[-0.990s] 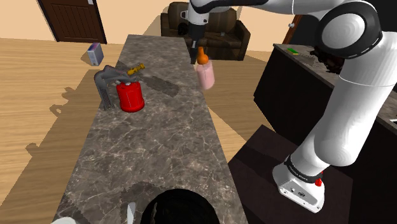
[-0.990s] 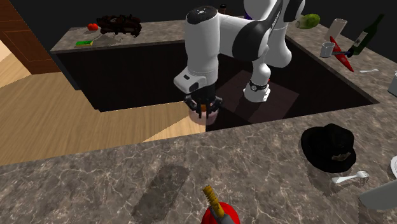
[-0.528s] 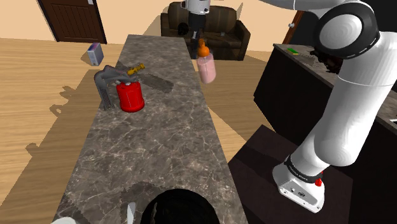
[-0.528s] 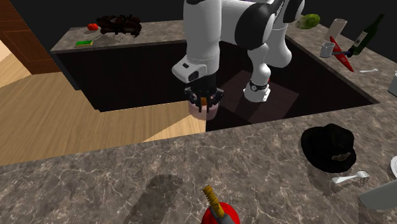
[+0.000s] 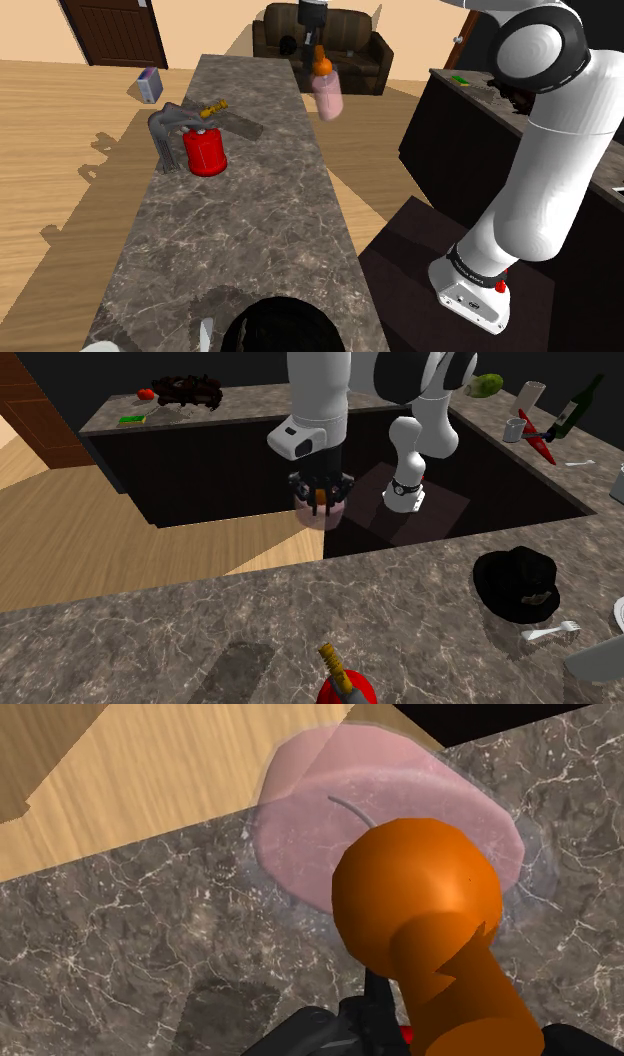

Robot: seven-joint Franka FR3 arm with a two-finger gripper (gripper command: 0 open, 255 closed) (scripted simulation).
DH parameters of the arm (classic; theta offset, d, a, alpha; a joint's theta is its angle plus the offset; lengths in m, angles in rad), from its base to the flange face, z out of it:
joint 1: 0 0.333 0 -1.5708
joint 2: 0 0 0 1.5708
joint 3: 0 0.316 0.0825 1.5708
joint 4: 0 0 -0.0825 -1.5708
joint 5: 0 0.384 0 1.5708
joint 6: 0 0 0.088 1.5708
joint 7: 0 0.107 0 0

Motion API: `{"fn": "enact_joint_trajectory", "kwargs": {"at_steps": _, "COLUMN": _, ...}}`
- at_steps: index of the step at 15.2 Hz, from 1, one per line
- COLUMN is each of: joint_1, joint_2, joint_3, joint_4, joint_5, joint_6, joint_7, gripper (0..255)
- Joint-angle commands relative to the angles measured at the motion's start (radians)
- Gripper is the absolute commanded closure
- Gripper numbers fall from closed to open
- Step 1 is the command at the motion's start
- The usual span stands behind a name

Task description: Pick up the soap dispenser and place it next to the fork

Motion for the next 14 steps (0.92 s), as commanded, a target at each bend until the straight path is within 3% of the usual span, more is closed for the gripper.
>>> {"fn": "enact_joint_trajectory", "kwargs": {"at_steps": 1, "joint_1": 0.0, "joint_2": 0.013, "joint_3": 0.0, "joint_4": 0.051, "joint_5": 0.0, "joint_6": -0.038, "joint_7": 0.001, "gripper": 255}}
{"fn": "enact_joint_trajectory", "kwargs": {"at_steps": 2, "joint_1": 0.0, "joint_2": 0.018, "joint_3": 0.0, "joint_4": 0.068, "joint_5": 0.0, "joint_6": -0.05, "joint_7": 0.001, "gripper": 255}}
{"fn": "enact_joint_trajectory", "kwargs": {"at_steps": 8, "joint_1": 0.08, "joint_2": -0.065, "joint_3": 0.043, "joint_4": -0.111, "joint_5": -0.007, "joint_6": 0.05, "joint_7": 0.121, "gripper": 255}}
{"fn": "enact_joint_trajectory", "kwargs": {"at_steps": 14, "joint_1": 0.157, "joint_2": -0.098, "joint_3": 0.092, "joint_4": -0.218, "joint_5": -0.013, "joint_6": 0.127, "joint_7": 0.245, "gripper": 255}}
